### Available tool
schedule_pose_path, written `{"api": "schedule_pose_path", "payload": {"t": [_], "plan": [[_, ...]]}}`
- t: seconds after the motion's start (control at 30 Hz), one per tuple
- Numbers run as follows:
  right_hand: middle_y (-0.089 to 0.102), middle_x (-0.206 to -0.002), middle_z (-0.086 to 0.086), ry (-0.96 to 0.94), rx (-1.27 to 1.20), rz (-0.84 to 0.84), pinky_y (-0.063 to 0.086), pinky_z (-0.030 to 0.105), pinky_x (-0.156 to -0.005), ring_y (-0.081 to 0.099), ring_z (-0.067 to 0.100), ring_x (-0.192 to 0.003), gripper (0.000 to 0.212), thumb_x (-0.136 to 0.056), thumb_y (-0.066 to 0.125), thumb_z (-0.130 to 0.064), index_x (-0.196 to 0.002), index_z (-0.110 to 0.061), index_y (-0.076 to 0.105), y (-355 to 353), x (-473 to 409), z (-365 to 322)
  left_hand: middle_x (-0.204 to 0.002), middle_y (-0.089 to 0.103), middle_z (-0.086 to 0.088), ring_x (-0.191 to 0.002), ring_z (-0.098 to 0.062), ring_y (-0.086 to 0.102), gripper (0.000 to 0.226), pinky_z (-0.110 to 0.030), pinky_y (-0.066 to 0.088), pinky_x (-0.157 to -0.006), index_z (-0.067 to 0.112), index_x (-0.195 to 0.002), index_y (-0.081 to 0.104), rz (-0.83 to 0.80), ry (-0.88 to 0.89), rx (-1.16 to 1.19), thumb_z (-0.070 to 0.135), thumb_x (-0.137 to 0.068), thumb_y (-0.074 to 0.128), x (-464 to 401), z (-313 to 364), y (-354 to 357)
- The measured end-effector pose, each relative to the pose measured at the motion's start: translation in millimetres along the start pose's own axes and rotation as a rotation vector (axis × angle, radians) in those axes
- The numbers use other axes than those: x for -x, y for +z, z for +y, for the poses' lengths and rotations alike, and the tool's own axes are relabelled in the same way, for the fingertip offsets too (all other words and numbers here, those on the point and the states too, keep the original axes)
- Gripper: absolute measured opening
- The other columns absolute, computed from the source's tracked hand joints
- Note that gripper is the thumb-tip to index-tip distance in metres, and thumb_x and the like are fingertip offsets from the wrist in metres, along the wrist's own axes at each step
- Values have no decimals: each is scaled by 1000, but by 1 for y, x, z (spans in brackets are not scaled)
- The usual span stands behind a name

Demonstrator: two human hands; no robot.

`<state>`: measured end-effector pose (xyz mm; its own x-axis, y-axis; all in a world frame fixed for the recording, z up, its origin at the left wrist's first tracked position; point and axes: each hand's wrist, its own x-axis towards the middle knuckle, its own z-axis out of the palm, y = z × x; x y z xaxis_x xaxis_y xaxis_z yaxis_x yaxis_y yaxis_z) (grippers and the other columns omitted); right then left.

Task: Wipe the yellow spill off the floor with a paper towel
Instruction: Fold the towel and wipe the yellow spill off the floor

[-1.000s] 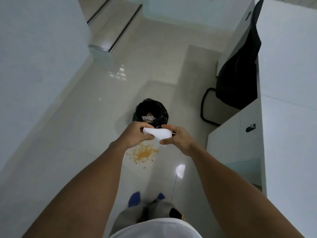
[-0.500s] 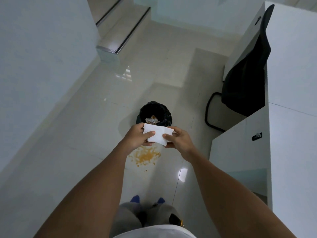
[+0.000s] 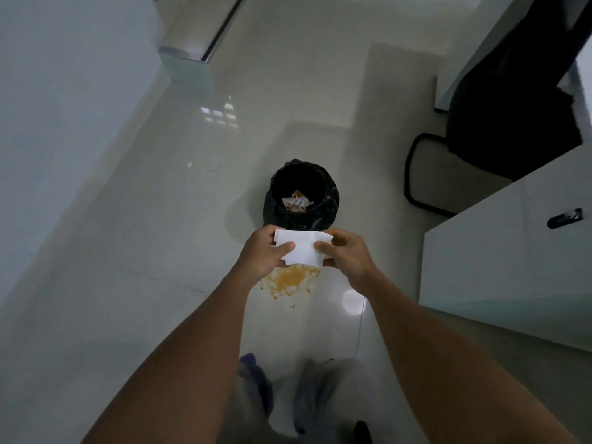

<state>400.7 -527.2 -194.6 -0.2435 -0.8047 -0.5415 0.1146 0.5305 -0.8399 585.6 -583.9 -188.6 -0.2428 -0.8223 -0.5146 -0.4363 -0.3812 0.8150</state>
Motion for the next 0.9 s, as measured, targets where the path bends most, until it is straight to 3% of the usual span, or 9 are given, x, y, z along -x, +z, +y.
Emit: {"api": "schedule_pose_path", "payload": {"t": [0.17, 0.37, 0.5, 0.6, 0.7, 0.83, 0.9], "plan": [[71, -105, 13, 9, -51, 75, 61, 46, -78, 70, 31, -94, 20, -87, 71, -8, -106, -7, 71, 26, -92, 127, -120, 64, -14, -109, -33, 66, 30, -47, 64, -79, 8, -120, 59, 26, -34, 5, 19, -93, 70, -93, -134, 30], [70, -103, 16, -10, -38, 102, 62, 39, -72, 70, 33, -94, 17, -87, 70, -5, -104, -4, 70, 37, -212, 298, -119, 65, -12, -108, -32, 65, 28, -47, 63, -82, 11, -119, 60, 53, -20, -66, 19, -94, 69, -216, -294, 89], [69, -102, 15, -45, 2, 125, 62, 39, -72, 68, 33, -94, 15, -86, 71, -5, -101, -5, 70, 27, -281, 373, -117, 65, -15, -106, -34, 66, 28, -48, 63, -79, 6, -120, 60, 70, 53, -73, 14, -94, 68, -281, -367, 130], [69, -102, 18, -32, 48, 148, 62, 37, -68, 68, 31, -92, 15, -85, 71, -4, -99, -2, 69, 23, -311, 417, -112, 68, -9, -103, -31, 66, 26, -50, 61, -86, 11, -116, 62, 82, 69, -126, 19, -93, 70, -309, -403, 148], [69, -100, 15, -63, 86, 158, 62, 37, -69, 68, 29, -91, 12, -85, 71, -6, -97, -4, 70, 19, -331, 436, -114, 64, -4, -104, -25, 62, 28, -38, 57, -87, 14, -121, 60, 111, 87, -219, 23, -96, 66, -323, -413, 157], [68, -101, 9, -72, 135, 154, 62, 33, -70, 67, 26, -91, 13, -85, 71, -10, -99, -8, 70, 18, -342, 459, -120, 63, -7, -108, -27, 63, 32, -44, 59, -92, 13, -125, 58, 98, 110, -246, 22, -96, 66, -334, -437, 167], [69, -99, 6, -100, 106, 160, 61, 34, -73, 66, 24, -92, 12, -85, 72, -12, -97, -12, 71, 18, -346, 464, -119, 63, -5, -107, -24, 62, 32, -36, 60, -88, 14, -126, 57, 104, 126, -245, 23, -96, 65, -342, -441, 173]]}}
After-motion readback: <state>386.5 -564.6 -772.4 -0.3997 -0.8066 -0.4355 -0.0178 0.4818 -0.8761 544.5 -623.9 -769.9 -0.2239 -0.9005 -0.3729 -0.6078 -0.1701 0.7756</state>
